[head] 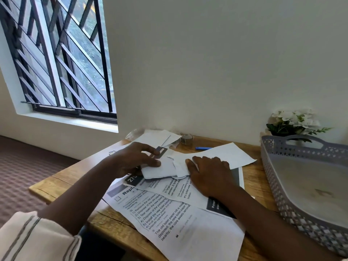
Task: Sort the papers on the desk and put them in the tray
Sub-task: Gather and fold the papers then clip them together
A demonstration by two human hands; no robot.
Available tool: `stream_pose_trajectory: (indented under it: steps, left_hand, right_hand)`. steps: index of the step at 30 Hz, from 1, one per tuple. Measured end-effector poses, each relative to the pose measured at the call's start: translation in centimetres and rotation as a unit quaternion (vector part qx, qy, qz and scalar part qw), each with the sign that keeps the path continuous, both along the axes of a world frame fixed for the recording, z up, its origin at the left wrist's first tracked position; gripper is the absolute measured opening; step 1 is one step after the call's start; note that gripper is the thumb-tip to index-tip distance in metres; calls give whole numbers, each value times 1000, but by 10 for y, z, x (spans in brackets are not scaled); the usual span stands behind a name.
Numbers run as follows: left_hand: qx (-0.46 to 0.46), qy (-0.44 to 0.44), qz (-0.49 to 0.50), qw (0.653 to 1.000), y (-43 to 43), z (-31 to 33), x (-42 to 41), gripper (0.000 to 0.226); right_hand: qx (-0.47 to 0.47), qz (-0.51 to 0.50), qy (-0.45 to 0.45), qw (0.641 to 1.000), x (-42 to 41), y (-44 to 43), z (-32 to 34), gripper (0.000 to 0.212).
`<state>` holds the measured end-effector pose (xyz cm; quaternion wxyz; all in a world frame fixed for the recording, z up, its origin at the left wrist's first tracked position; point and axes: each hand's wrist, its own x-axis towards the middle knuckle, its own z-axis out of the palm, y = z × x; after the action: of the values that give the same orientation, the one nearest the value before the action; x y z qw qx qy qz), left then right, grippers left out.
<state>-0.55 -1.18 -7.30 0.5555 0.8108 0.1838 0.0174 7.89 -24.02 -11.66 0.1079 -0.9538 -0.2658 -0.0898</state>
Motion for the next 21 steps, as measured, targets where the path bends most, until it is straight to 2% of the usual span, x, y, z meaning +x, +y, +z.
stream_pose_trajectory:
  steps: [3, 8, 14, 17, 21]
  left_hand:
    - [1, -29, 13, 999, -10, 6, 11, 35]
    - [106, -17, 8, 994, -17, 9, 24, 36]
    - [31, 0, 65, 997, -4, 4, -2, 43]
    - [25, -46, 92, 994, -7, 2, -4, 45]
    - [104, -98, 119, 982, -15, 10, 12, 45]
  right_hand:
    - [2, 27, -12, 1000, -10, 4, 2, 60]
    - [0, 68, -17, 998, -17, 7, 2, 57]
    - [-26, -25, 23, 999, -8, 6, -1, 83]
    - [-36, -14, 40, 998, -8, 6, -3, 87]
    - [-48, 5, 31, 998, -13, 9, -3, 87]
